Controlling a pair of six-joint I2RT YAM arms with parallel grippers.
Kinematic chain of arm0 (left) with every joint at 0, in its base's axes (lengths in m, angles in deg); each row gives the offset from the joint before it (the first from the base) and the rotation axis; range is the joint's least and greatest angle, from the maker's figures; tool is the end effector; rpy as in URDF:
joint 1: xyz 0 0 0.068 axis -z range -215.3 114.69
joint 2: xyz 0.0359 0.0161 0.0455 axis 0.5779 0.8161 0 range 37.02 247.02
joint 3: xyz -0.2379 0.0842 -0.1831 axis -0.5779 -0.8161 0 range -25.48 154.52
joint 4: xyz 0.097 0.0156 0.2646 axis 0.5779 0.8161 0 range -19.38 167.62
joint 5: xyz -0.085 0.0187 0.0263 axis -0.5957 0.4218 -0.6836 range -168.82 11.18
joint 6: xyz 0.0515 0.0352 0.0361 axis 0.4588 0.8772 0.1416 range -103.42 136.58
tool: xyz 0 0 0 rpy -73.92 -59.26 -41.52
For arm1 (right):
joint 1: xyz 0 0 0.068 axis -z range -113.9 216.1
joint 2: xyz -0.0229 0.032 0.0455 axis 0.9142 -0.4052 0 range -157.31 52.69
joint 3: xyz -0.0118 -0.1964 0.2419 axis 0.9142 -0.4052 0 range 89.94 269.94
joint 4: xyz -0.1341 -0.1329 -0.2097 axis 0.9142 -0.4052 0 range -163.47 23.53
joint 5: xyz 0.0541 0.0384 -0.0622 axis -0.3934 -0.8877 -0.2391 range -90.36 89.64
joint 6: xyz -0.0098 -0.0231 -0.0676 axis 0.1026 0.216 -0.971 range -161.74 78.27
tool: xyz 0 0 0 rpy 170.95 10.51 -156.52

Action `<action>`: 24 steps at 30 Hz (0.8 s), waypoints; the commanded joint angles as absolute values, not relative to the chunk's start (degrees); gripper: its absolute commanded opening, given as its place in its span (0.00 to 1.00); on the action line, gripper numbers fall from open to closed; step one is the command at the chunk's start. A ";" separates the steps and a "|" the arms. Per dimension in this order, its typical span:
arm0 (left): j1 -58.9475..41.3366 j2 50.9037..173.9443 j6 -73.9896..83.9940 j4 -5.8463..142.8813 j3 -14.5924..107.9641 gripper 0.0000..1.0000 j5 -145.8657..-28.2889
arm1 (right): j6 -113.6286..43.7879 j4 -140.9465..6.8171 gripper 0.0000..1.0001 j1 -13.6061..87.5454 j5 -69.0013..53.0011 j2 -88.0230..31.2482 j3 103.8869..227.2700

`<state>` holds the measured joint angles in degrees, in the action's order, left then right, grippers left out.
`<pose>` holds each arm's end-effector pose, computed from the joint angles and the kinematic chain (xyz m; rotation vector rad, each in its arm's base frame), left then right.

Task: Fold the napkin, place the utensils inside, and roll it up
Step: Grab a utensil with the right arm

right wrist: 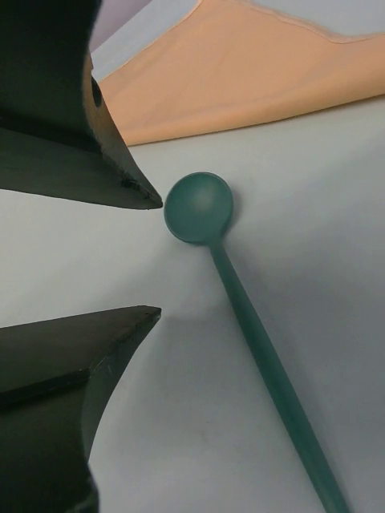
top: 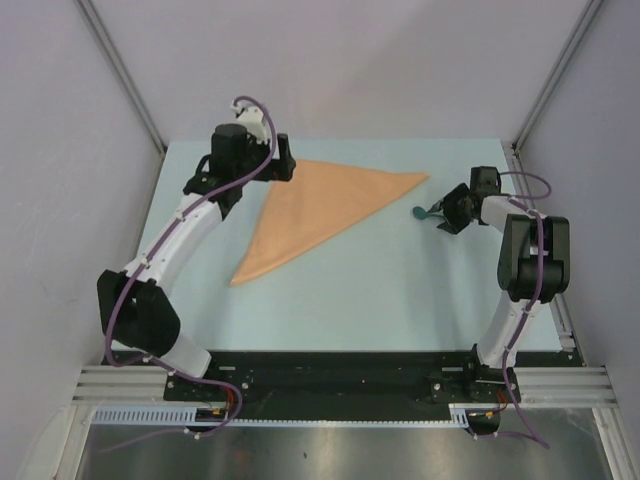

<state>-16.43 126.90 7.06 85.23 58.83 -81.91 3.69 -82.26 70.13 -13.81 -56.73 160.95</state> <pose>0.3930 -0.1376 0.4053 0.1947 1.9316 -0.3831 0.4446 -0.0175 0.1743 0.9895 2.3830 0.5787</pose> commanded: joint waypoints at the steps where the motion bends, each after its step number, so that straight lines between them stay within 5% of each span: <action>1: -16.58 122.28 7.79 87.23 50.02 0.98 -80.57 | 11.26 -76.14 0.56 70.67 -11.88 -58.05 160.08; 24: -16.67 115.33 6.04 88.29 48.96 0.98 -84.88 | 22.08 -77.10 0.39 71.02 -5.19 -66.83 161.31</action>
